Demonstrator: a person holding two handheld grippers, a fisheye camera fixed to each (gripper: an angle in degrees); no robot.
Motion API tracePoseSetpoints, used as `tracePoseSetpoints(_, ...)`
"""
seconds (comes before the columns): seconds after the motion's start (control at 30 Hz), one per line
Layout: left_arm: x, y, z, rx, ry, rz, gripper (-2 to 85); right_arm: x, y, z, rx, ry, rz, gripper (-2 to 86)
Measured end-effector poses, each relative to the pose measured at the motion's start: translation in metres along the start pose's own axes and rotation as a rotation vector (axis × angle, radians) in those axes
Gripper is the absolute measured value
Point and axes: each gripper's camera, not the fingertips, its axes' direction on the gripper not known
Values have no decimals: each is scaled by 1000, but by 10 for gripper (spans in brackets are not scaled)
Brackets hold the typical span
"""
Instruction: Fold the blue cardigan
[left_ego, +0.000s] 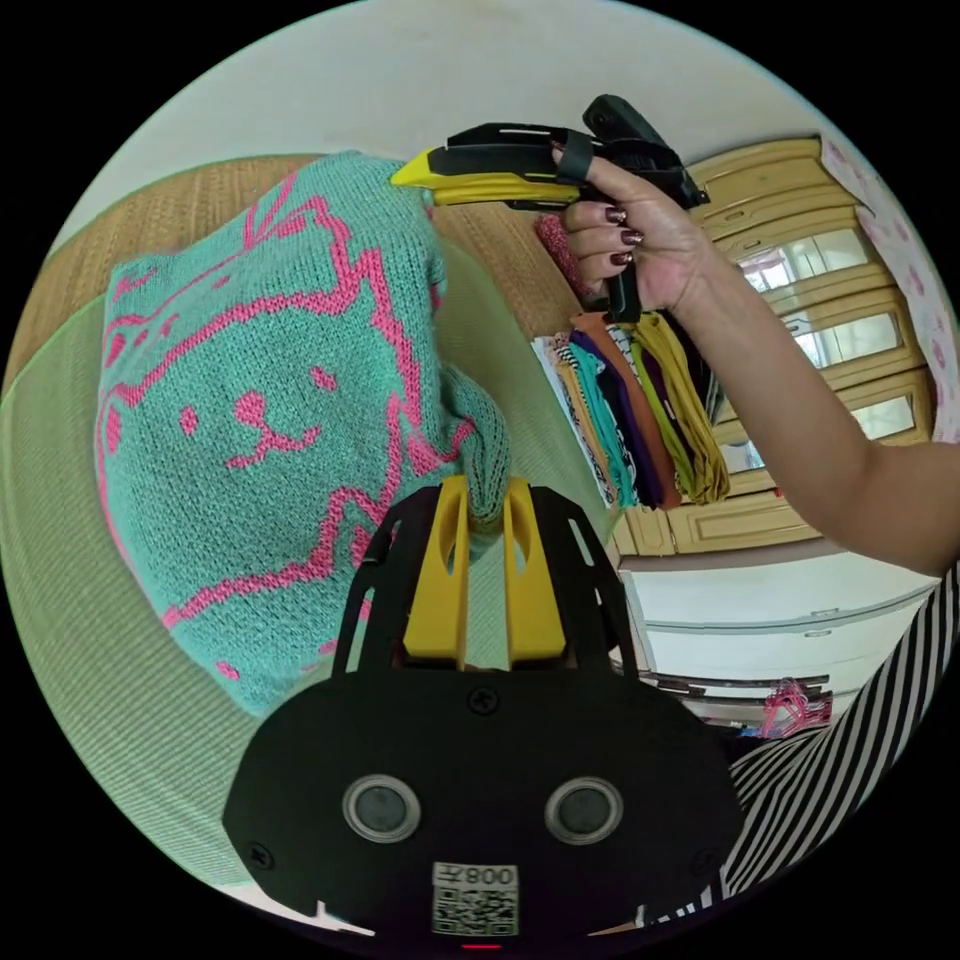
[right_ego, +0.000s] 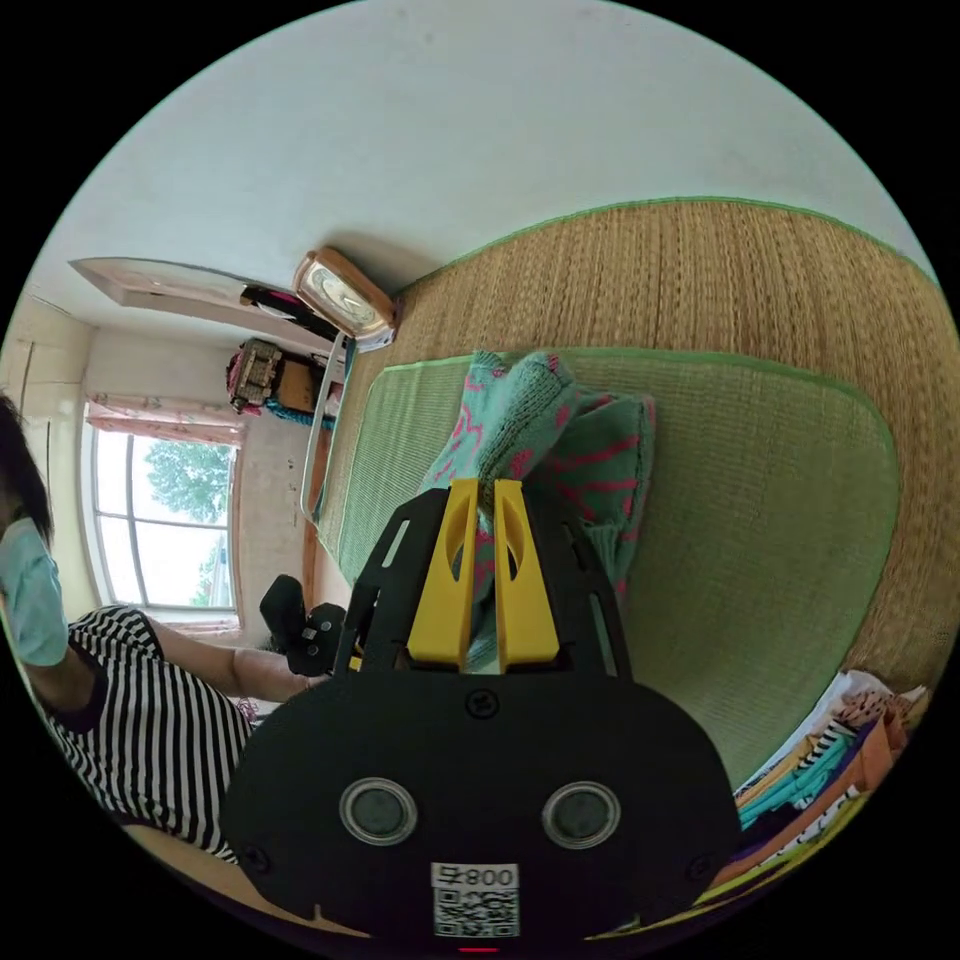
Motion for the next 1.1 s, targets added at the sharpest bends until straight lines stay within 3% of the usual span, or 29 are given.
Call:
tracePoseSetpoints(0.3, 42, -70, 87, -88, -72, 27, 68, 86, 53, -56, 8, 67, 47, 25)
tracePoseSetpoints(0.5, 58, -104, 136, -166, -177, 28, 77, 156, 83, -71, 6, -64, 187, 21)
tracePoseSetpoints(0.7, 70, -129, 158, -159, -212, 47, 80, 170, 133, -120, 143, 20, 236, 4)
tracePoseSetpoints(0.8, 75, -138, 165, -150, -218, 65, 82, 159, 160, -142, 232, -29, 172, 1)
tracePoseSetpoints(0.9, 80, -146, 170, -147, -238, 91, 83, 133, 178, -127, 163, -81, 44, 0)
tracePoseSetpoints(1.03, 83, -151, 168, -141, -252, 139, 80, 135, 193, -78, -62, 221, 12, -1)
tracePoseSetpoints(1.1, 83, -149, 157, -104, -233, 154, 75, 153, 200, -75, -67, 180, 53, -1)
